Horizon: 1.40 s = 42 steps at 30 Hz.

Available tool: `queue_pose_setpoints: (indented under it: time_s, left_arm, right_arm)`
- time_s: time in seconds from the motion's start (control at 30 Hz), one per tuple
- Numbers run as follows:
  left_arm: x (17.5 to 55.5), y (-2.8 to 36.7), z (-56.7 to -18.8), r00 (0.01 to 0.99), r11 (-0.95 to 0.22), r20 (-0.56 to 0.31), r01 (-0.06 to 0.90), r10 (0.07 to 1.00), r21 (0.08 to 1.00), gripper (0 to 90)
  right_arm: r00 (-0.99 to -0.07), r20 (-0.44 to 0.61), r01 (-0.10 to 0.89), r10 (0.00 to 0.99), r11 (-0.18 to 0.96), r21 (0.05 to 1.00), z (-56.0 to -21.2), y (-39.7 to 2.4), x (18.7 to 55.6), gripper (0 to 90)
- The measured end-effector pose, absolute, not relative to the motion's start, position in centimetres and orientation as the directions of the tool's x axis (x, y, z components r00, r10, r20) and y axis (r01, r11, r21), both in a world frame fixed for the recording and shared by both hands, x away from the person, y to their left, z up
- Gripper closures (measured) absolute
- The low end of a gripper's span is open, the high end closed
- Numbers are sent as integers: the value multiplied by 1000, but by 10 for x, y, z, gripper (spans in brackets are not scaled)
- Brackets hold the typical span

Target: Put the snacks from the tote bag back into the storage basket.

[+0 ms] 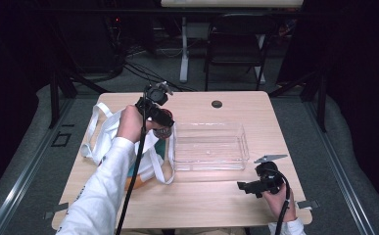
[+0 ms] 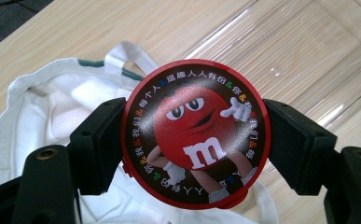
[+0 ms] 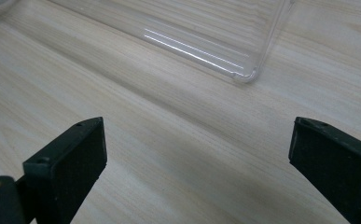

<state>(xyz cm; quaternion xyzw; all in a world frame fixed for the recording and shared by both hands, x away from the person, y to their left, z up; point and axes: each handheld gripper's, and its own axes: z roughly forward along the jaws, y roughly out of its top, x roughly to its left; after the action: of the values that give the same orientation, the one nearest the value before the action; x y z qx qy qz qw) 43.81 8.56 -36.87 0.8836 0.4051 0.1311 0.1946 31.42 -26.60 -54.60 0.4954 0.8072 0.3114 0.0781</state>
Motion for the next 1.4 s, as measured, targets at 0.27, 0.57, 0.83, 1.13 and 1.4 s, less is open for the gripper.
queue_pose_setpoints:
  time_s: [0.27, 0.57, 0.83, 1.13, 1.4]
  left_arm:
    - [438, 67, -373, 662, -613, 62, 649, 747, 450, 262]
    - [437, 50, -379, 686, -625, 41, 635, 726, 454, 262]
    - [435, 39, -386, 695, -622, 22, 629, 719, 466, 262]
    - [433, 31, -395, 701, -624, 7, 631, 713, 460, 262]
    - [431, 27, -403, 696, -611, -13, 639, 718, 468, 262]
  right_arm:
    - [-497, 182, 751, 849, 315, 580, -546, -266, 314, 37]
    - [-497, 182, 751, 848, 316, 579, -546, -266, 314, 37]
    - [-498, 182, 751, 848, 317, 580, -546, -266, 314, 38]
    - [-499, 182, 750, 847, 317, 580, -545, -266, 314, 38]
    - [-499, 181, 750, 847, 317, 581, -545, -266, 314, 38]
